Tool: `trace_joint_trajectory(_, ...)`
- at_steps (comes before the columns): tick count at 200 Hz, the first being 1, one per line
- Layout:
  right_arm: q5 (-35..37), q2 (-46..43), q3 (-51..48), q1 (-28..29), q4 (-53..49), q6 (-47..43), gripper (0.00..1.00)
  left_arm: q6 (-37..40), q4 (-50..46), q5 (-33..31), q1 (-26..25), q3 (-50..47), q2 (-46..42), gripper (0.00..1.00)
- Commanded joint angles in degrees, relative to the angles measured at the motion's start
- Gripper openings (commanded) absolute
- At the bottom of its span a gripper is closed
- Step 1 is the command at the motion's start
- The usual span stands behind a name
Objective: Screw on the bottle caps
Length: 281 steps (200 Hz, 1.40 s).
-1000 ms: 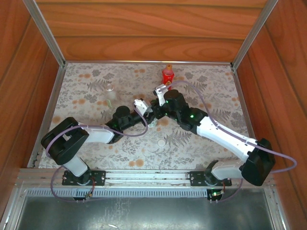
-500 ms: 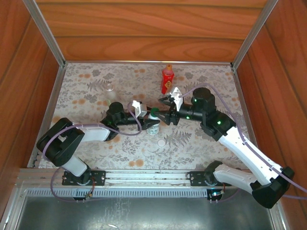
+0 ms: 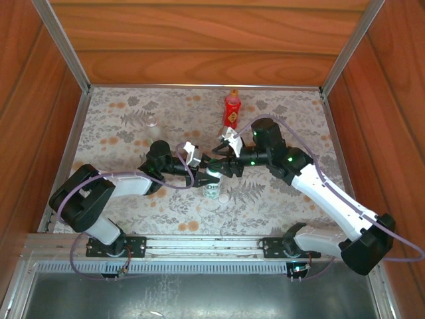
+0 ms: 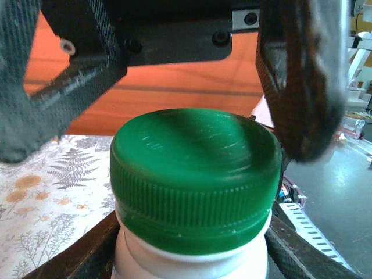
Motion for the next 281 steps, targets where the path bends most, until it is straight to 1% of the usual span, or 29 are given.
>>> trace_joint_trajectory(1, -4.0, 0.5, 1.5, -0.2, -1.6, -2.0, 0.6, -0.9, 1.5, 2.5, 0.0, 1.6, -1.4, 0.53)
trace_joint_trajectory(27, -4.1, 0.9, 1.3, -0.2, -2.0, -2.2, 0.55, -1.2, 1.5, 2.4, 0.0, 1.9, -1.2, 0.53)
trace_joint_trajectory(46, -3.9, 0.9, 1.2, -0.2, -2.0, -2.3, 0.45, -1.2, 1.5, 2.3, -0.1, 1.9, -1.2, 0.53)
trace_joint_trajectory(56, -3.6, 0.9, 1.3, -0.2, -2.0, -2.3, 0.36, -1.1, 1.5, 2.1, 0.0, 1.9, -1.3, 0.53)
trace_joint_trajectory(66, -3.3, 0.9, 1.4, -0.2, -2.0, -2.2, 0.31, -1.1, 1.5, 1.9, 0.0, 1.9, -1.3, 0.53)
trace_joint_trajectory(83, -1.4, 0.9, 1.4, -0.2, -1.7, -1.6, 0.29, -0.7, 1.5, 0.3, 0.0, 1.9, -1.4, 0.53)
trace_joint_trajectory(96, 2.2, 0.9, 1.3, -0.2, -0.8, -0.1, 0.26, 0.7, 1.5, -5.0, 0.0, 1.4, -1.6, 0.53)
trace_joint_trajectory(111, 10.7, 1.6, 1.1, -0.2, 1.5, 4.0, 0.21, 2.4, 1.5, -14.3, -0.1, 1.1, -1.8, 0.52)
trace_joint_trajectory(122, 17.7, 2.3, 0.7, -0.1, 3.3, 7.4, 0.2, 2.8, 1.5, -20.9, -0.1, 1.6, -1.3, 0.51)
trace_joint_trajectory(136, 24.0, 3.1, -0.7, 0.1, 6.1, 10.4, 0.2, 2.7, 1.5, -30.6, -0.6, 2.7, -0.3, 0.51)
trace_joint_trajectory(149, 29.7, 3.2, -3.0, 0.6, 10.1, 13.4, 0.19, 3.4, 1.5, -36.3, -1.6, 4.0, 0.6, 0.51)
trace_joint_trajectory(164, 36.7, 3.8, -4.4, 1.4, 12.5, 16.4, 0.18, 5.2, 1.2, -42.9, -3.6, 5.1, 1.4, 0.51)
trace_joint_trajectory(174, 41.5, 4.6, -4.4, 1.8, 12.4, 17.6, 0.17, 6.5, 0.9, -45.9, -4.8, 5.7, 2.0, 0.51)
trace_joint_trajectory(191, 48.3, 6.3, -4.2, 2.8, 12.0, 18.4, 0.16, 7.9, 0.3, -49.1, -6.1, 6.8, 3.0, 0.51)
trace_joint_trajectory(214, 50.5, 6.7, -4.8, 3.5, 13.5, 18.5, 0.17, 8.0, 0.1, -50.5, -6.4, 7.1, 3.6, 0.51)
trace_joint_trajectory(231, 54.6, 6.2, -4.8, 3.6, 12.9, 19.9, 0.17, 8.4, 0.0, -53.6, -6.5, 6.6, 3.5, 0.51)
trace_joint_trajectory(246, 54.5, 5.5, -4.8, 3.6, 12.6, 19.3, 0.18, 9.0, -0.4, -52.5, -6.4, 6.0, 3.3, 0.51)
trace_joint_trajectory(254, 52.0, 4.4, -5.3, 3.4, 13.4, 17.7, 0.19, 9.2, -0.5, -50.4, -6.2, 5.4, 3.0, 0.51)
trace_joint_trajectory(262, 47.1, 3.0, -5.9, 3.2, 14.5, 14.9, 0.23, 9.3, -0.8, -47.5, -5.7, 4.8, 2.7, 0.51)
trace_joint_trajectory(268, 42.5, 1.6, -6.4, 3.1, 15.0, 13.2, 0.29, 9.0, -1.0, -44.9, -5.2, 4.3, 2.5, 0.51)
trace_joint_trajectory(281, 30.8, -1.5, -6.8, 2.9, 14.9, 10.0, 0.45, 7.9, -1.2, -39.4, -4.0, 3.0, 2.1, 0.51)
